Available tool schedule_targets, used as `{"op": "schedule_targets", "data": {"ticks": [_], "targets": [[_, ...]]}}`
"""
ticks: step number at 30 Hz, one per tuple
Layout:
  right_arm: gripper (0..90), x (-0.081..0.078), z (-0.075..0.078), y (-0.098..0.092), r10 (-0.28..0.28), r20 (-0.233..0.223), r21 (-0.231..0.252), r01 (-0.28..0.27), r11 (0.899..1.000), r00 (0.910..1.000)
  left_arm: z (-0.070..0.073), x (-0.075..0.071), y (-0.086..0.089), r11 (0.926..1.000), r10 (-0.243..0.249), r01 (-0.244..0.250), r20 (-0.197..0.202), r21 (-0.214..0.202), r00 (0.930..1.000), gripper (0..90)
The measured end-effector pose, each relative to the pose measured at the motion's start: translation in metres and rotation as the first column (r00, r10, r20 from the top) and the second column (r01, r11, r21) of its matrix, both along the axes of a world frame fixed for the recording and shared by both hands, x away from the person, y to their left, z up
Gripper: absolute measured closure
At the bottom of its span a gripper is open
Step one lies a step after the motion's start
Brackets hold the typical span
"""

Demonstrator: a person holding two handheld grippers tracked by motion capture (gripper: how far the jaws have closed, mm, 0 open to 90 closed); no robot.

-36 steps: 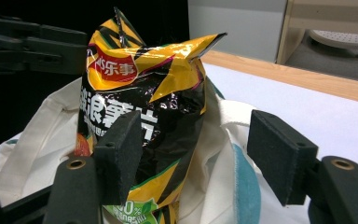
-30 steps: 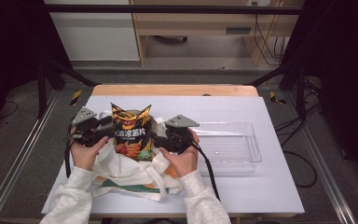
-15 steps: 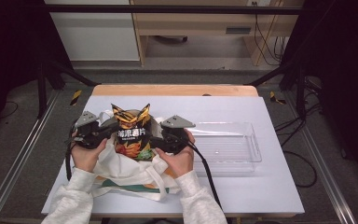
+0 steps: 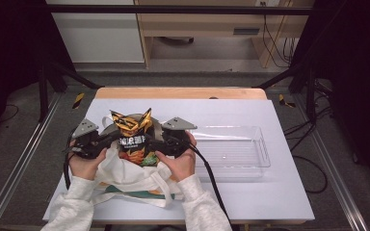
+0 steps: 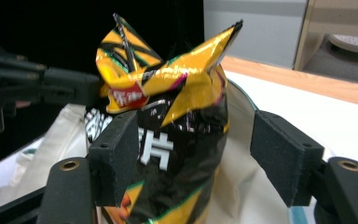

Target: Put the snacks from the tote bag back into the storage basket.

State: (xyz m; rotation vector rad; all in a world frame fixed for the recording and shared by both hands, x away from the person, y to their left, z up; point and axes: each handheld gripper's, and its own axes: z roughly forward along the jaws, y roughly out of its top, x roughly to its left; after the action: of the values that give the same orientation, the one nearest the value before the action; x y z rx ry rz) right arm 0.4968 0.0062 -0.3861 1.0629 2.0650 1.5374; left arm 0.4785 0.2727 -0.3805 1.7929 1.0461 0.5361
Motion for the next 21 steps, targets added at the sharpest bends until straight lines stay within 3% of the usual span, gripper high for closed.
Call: {"op": "schedule_targets", "data": {"ticks": [1, 6, 8, 14, 18, 19, 21], "targets": [[32.6, 0.0, 0.002, 0.003, 0.008, 0.002, 0.019, -0.008, 1.0, 1.0, 0.0, -0.003, 0.001, 1.0, -0.005, 0.004, 0.005, 0.002, 1.0, 90.0], [32.7, 0.001, 0.008, 0.009, 0.011, 0.021, 0.023, -0.011, 1.0, 0.9997, 0.001, -0.009, -0.001, 0.9998, -0.013, 0.013, 0.016, 0.014, 0.9998, 90.0], [35.0, 0.001, 0.014, 0.013, -0.008, 0.042, 0.052, 0.006, 0.999, 0.9991, 0.001, -0.013, -0.002, 0.9996, -0.019, 0.019, 0.024, 0.02, 0.9995, 90.0], [36.7, 0.006, 0.02, 0.018, -0.024, 0.031, 0.063, 0.022, 0.998, 0.9992, 0.001, -0.018, -0.004, 0.9993, -0.026, 0.025, 0.034, 0.03, 0.9991, 90.0], [44.2, 0.008, 0.018, 0.021, -0.011, 0.009, 0.055, 0.011, 0.998, 0.9999, 0.001, -0.019, -0.003, 0.9993, -0.026, 0.025, 0.035, 0.029, 0.9991, 90.0], [51.8, 0.008, 0.016, 0.022, -0.008, -0.003, 0.034, 0.008, 0.999, 1.0, 0.0, -0.018, -0.003, 0.9995, -0.025, 0.025, 0.032, 0.022, 0.9992, 90.0], [58.7, 0.008, 0.016, 0.022, -0.013, -0.005, 0.017, 0.013, 1.0, 0.9999, 0.0, -0.017, -0.002, 0.9996, -0.027, 0.026, 0.029, 0.01, 0.9992, 90.0]]}}
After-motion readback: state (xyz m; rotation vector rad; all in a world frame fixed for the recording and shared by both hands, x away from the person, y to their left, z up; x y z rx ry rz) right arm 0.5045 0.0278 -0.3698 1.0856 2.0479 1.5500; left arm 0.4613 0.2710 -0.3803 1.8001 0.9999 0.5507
